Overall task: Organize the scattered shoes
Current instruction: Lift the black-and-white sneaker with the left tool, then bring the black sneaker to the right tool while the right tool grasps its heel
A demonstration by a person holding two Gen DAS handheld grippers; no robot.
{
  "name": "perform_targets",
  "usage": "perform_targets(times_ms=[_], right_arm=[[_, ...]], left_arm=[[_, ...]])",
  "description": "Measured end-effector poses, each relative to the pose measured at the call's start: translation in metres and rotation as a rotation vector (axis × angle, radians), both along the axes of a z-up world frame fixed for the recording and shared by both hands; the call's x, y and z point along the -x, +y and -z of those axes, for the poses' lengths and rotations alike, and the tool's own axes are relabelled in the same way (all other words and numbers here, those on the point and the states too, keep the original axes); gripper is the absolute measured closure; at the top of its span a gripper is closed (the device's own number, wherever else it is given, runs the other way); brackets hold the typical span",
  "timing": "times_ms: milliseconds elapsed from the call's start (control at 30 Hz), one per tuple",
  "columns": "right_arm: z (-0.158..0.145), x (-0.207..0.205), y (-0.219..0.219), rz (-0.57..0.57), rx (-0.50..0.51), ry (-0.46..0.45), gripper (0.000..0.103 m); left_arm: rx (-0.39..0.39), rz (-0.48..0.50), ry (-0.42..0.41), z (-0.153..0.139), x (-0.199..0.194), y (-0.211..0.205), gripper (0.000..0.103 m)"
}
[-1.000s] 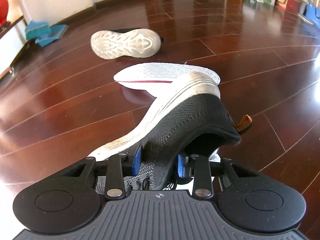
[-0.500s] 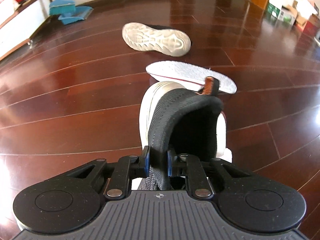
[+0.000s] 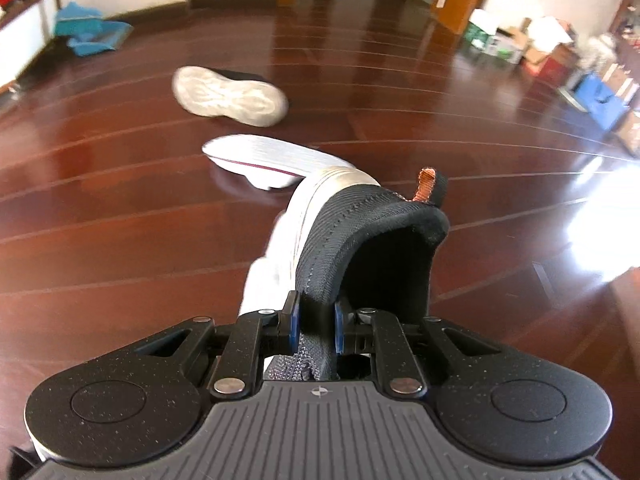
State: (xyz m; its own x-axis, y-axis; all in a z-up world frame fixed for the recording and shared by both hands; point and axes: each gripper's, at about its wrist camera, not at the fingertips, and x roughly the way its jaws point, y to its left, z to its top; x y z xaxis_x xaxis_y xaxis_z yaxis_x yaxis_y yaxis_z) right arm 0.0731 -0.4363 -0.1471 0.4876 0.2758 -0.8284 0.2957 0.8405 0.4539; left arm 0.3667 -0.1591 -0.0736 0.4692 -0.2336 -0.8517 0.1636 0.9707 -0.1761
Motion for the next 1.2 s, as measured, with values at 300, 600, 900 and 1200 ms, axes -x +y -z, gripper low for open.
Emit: perform_targets(times_ms=[300,600,900,1200], right_arm=[[-0.024,0.06,-0.046,0.105,0.043,0.001,0.043],[-0.035,0.118,-0.069,0.235,0.045,0.022,0.043],[-0.041,0.167,-0.086,0.349,0.041,0.047,0.043],[-0.024,0.188,-0.103,0.38,0.047,0.088,0.043]], left_arm=[[0.124,0.127,0.066,-0.019,0.075,-0.066,0.083],[0.187,0.252,0.176,-0.012,0.145,-0.129,0.083],[0.225,0.337,0.308,0.042,0.212,-0.187,0.083],[0.255,0.301,0.46,0.139,0.251,-0.234,0.082]])
